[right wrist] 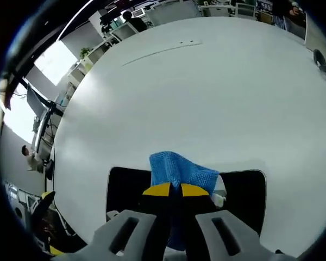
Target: Wipe the mirror surface with the cleaning cloth until all visible marks leave the cleaned area.
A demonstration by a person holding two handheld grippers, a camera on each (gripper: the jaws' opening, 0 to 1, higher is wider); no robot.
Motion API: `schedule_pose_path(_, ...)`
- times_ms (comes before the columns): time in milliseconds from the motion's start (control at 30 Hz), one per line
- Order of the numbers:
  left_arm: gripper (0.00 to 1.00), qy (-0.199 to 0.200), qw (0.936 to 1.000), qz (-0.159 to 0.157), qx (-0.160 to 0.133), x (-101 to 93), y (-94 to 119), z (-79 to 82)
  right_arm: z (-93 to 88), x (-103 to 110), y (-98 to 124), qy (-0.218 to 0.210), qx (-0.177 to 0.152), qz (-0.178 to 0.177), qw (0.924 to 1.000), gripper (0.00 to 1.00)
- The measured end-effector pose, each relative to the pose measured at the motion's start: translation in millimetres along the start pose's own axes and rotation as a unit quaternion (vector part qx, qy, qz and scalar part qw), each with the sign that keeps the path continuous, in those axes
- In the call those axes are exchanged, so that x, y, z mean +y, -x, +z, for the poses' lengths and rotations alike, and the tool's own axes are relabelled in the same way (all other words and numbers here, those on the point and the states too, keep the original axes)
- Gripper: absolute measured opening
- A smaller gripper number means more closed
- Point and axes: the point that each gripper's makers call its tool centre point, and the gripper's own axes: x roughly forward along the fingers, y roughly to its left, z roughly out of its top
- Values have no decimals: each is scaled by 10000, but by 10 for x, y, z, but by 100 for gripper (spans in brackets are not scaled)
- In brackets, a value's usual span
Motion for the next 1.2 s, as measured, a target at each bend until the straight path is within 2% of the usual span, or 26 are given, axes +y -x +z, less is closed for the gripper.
schedule_pose_path(367,99,14,10000,5,43,23,10,-47,-2,290,-78,256,-22,71,9996,0)
schedule_pose_path(767,99,64,9999,-43,121,-56,18,-154,-14,553,-160,445,-8,245,9987,0)
schedule_pose_path(1200,99,142,9998,39,96,-20,77,-186,-24,696,-174,469,37,395,9981,0)
